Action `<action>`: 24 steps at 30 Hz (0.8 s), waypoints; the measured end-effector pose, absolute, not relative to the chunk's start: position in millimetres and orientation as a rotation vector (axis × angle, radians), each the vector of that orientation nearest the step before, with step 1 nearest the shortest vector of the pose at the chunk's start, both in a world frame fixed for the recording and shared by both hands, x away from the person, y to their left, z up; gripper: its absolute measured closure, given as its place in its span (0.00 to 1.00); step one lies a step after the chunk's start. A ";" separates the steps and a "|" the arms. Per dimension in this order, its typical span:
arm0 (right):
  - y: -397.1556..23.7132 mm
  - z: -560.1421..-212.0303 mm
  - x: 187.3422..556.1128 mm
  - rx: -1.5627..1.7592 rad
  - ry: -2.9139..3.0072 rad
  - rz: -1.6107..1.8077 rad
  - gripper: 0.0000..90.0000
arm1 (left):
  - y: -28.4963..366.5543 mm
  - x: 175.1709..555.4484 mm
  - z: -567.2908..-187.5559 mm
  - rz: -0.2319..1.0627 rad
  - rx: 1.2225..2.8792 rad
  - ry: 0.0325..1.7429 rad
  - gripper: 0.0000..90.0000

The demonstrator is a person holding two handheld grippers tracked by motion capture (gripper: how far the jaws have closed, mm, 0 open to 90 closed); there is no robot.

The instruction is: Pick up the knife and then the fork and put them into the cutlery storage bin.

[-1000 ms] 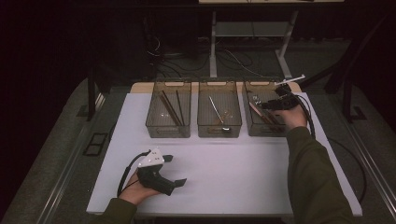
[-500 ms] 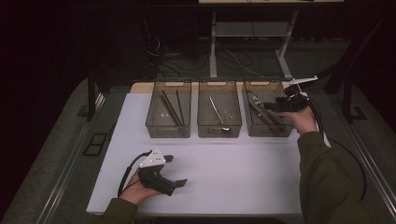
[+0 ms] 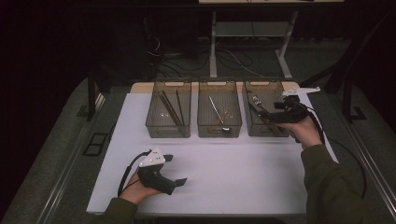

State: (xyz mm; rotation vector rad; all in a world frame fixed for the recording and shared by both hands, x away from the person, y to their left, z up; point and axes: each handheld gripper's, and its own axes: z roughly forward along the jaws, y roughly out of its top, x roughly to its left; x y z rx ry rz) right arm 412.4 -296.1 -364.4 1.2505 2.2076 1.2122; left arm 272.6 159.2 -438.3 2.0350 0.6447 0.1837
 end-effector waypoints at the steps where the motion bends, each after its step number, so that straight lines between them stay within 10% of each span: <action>1: -295.4 -365.2 410.2 1.244 2.208 1.215 0.20 | 159.2 272.7 -438.4 0.184 2.035 0.645 0.00; 24: -276.0 -392.0 339.9 1.159 2.168 1.292 0.15 | 160.2 271.0 -438.3 0.190 2.033 0.647 0.00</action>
